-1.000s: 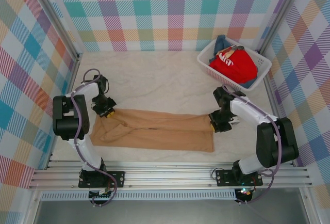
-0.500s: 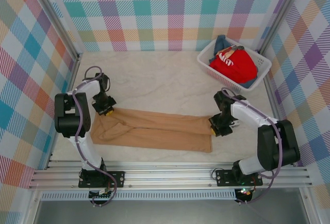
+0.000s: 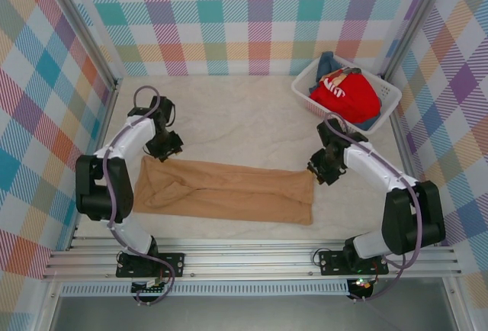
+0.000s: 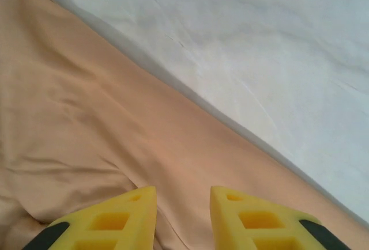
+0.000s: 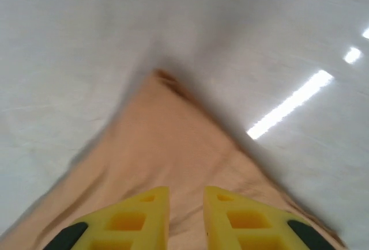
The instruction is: Fold and stack the t-shirts
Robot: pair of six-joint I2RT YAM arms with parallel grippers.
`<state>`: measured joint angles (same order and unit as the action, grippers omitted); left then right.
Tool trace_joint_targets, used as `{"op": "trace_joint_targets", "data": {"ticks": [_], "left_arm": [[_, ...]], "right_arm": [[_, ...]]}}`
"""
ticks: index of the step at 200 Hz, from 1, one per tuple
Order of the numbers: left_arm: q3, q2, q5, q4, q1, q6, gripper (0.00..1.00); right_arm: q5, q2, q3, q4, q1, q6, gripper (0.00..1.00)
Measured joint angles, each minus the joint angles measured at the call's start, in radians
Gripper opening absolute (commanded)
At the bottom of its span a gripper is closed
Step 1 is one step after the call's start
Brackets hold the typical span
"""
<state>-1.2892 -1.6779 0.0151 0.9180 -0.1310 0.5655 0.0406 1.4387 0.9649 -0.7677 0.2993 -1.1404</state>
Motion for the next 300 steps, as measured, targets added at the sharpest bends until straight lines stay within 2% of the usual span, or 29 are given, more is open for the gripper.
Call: {"op": "trace_joint_targets", "data": {"ticks": [22,50,74,102,136,169,209,259,273,287,300], "left_arm": [[0.063,0.047,0.041,0.018,-0.036,0.056,0.31],[0.152,0.109,0.025,0.074,-0.037,0.116,0.38],[0.188,0.164,0.026,0.099,0.017,0.139,0.39],[0.193,0.143,0.018,0.084,0.090,0.135,0.38],[0.133,0.056,0.012,0.042,0.172,0.073,0.37],[0.043,-0.046,0.017,0.006,0.284,-0.049,0.38],[0.058,-0.085,0.031,-0.066,0.317,-0.175,0.38],[0.075,-0.110,0.050,-0.139,0.317,-0.237,0.20],[0.074,-0.135,0.034,-0.138,0.317,-0.249,0.21],[0.073,-0.153,0.005,-0.134,0.317,-0.260,0.31],[0.071,-0.154,-0.027,-0.129,0.317,-0.266,0.34]], "right_arm": [[0.041,0.073,0.039,0.094,0.034,0.084,0.20],[0.115,0.205,0.089,0.201,0.069,0.171,0.20],[0.144,0.296,0.111,0.220,0.074,0.215,0.20],[0.148,0.371,0.111,0.194,0.044,0.232,0.20],[0.160,0.399,0.146,0.159,0.009,0.249,0.21],[0.163,0.455,0.225,0.105,0.003,0.291,0.20],[0.163,0.499,0.290,0.068,-0.001,0.328,0.20],[0.163,0.513,0.312,0.042,-0.002,0.345,0.20],[0.162,0.515,0.314,0.039,-0.002,0.345,0.20],[0.162,0.515,0.314,0.039,-0.002,0.345,0.20],[0.162,0.515,0.314,0.039,-0.002,0.345,0.20]]}}
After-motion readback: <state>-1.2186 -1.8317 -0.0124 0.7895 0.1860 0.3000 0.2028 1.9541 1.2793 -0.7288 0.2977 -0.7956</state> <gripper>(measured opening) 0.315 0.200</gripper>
